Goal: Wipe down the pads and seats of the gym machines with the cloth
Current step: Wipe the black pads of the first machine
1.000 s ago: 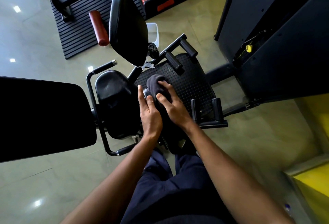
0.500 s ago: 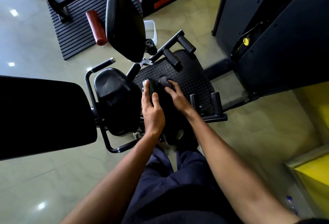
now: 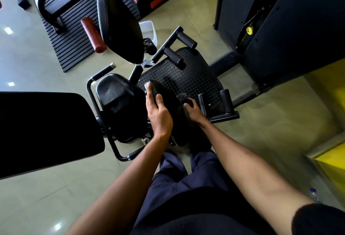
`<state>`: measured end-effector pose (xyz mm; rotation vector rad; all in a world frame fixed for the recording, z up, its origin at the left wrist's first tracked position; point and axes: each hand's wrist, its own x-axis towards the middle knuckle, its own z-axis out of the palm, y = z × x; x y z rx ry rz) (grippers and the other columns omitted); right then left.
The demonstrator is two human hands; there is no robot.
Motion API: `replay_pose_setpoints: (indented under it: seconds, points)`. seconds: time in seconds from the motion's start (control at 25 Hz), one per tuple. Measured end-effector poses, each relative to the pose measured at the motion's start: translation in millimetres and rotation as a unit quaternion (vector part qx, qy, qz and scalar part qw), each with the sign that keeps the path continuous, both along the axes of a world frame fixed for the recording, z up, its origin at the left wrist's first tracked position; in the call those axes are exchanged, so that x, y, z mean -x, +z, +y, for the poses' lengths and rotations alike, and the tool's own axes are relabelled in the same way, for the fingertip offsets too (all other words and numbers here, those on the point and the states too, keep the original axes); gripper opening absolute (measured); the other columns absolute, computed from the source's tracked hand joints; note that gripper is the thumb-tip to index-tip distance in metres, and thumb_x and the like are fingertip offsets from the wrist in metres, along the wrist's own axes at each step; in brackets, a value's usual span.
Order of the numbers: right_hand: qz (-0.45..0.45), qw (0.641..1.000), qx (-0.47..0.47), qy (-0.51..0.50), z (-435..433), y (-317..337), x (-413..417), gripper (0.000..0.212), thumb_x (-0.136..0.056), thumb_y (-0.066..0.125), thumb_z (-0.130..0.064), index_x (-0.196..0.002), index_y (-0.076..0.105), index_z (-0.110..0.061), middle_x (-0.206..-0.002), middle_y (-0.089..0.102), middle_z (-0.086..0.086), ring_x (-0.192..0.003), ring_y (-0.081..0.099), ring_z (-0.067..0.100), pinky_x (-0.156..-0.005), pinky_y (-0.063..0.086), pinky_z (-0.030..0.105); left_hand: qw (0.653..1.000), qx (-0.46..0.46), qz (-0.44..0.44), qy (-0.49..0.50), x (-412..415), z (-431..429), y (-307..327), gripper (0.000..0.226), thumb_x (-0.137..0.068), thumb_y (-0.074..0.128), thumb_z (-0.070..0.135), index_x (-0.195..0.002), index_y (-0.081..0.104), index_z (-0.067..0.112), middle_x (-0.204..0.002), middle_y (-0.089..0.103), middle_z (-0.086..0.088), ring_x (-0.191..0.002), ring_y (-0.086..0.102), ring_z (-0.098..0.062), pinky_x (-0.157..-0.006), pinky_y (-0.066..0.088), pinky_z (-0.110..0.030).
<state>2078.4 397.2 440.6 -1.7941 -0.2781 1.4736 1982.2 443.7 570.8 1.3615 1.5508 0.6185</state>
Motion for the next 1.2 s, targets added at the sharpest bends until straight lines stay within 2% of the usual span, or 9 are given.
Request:
replay_pose_setpoints:
  seconds: [0.12,0.28,0.36,0.48,0.6,0.8,1.0,1.12,1.2]
  points:
    - [0.018,0.998,-0.019,-0.053,6,23,7,0.043,-0.104,0.053,-0.019,-0.147,0.047,-0.017,-0.143,0.055,0.011,-0.133,0.052,0.028,-0.094,0.037,0.022,1.0,-0.003,0.005,0.007,1,2,-3,0.045,-0.106,0.041,0.04,-0.148,0.032,0.055,-0.161,0.032,0.011,-0.149,0.028,-0.011,-0.123,0.027,-0.043]
    - [-0.027,0.987,-0.152,-0.043,-28,98,29,0.043,-0.101,0.055,-0.036,-0.141,0.043,-0.048,-0.152,0.049,-0.008,-0.135,0.048,0.008,-0.108,0.04,0.024,1.0,-0.013,0.011,0.009,-2,2,-1,0.047,-0.107,0.04,0.034,-0.152,0.033,0.044,-0.161,0.033,0.008,-0.148,0.029,-0.011,-0.123,0.026,-0.04]
    - [-0.064,0.982,-0.173,-0.032,-46,108,38,0.046,-0.103,0.055,-0.035,-0.145,0.039,-0.046,-0.153,0.047,-0.009,-0.133,0.047,0.002,-0.105,0.041,0.018,1.0,-0.01,0.017,0.004,-1,1,-2,0.047,-0.107,0.04,0.035,-0.153,0.031,0.044,-0.161,0.032,0.006,-0.148,0.029,-0.013,-0.123,0.026,-0.041]
    - [-0.057,0.993,-0.08,-0.063,-41,68,34,0.046,-0.105,0.053,-0.029,-0.149,0.041,-0.026,-0.143,0.055,0.003,-0.123,0.053,0.014,-0.092,0.041,0.024,0.999,-0.012,0.032,-0.005,0,2,-5,0.048,-0.107,0.039,0.039,-0.153,0.029,0.047,-0.162,0.031,0.008,-0.149,0.028,-0.013,-0.123,0.026,-0.043]
    - [0.013,0.994,0.03,-0.108,-38,21,32,0.048,-0.105,0.053,-0.025,-0.15,0.041,-0.015,-0.144,0.054,0.014,-0.131,0.053,0.029,-0.094,0.039,0.026,0.999,-0.018,0.022,-0.018,2,5,-5,0.047,-0.106,0.039,0.041,-0.151,0.031,0.05,-0.161,0.033,0.012,-0.148,0.029,-0.011,-0.123,0.027,-0.043]
    - [0.033,0.982,0.027,-0.184,-40,50,46,0.048,-0.103,0.056,-0.031,-0.149,0.042,-0.028,-0.142,0.056,0.003,-0.127,0.055,0.024,-0.108,0.045,0.041,0.999,-0.012,0.026,-0.024,2,6,-3,0.046,-0.106,0.038,0.041,-0.15,0.031,0.052,-0.161,0.033,0.01,-0.148,0.03,-0.014,-0.122,0.028,-0.044]
    - [-0.072,0.968,-0.103,-0.216,-62,131,81,0.048,-0.101,0.06,-0.033,-0.146,0.046,-0.03,-0.139,0.052,-0.018,-0.128,0.047,-0.005,-0.106,0.037,0.013,0.999,-0.014,0.03,-0.01,0,2,-2,0.047,-0.108,0.037,0.038,-0.154,0.03,0.045,-0.161,0.033,0.007,-0.148,0.028,-0.013,-0.123,0.026,-0.042]
    - [-0.111,0.949,-0.075,-0.286,-63,116,85,0.049,-0.098,0.055,-0.029,-0.143,0.051,-0.013,-0.134,0.06,0.0,-0.111,0.052,-0.01,-0.087,0.034,-0.003,1.0,-0.007,0.026,0.002,-1,-1,-2,0.047,-0.108,0.036,0.039,-0.153,0.029,0.047,-0.162,0.032,0.008,-0.149,0.028,-0.013,-0.123,0.025,-0.044]
    - [-0.097,0.947,-0.018,-0.306,-61,94,79,0.042,-0.103,0.054,-0.02,-0.143,0.051,-0.005,-0.135,0.06,0.013,-0.115,0.054,0.003,-0.078,0.029,-0.007,1.0,-0.007,0.02,-0.008,0,2,-2,0.045,-0.107,0.037,0.04,-0.15,0.029,0.053,-0.161,0.032,0.009,-0.149,0.029,-0.014,-0.122,0.027,-0.045]
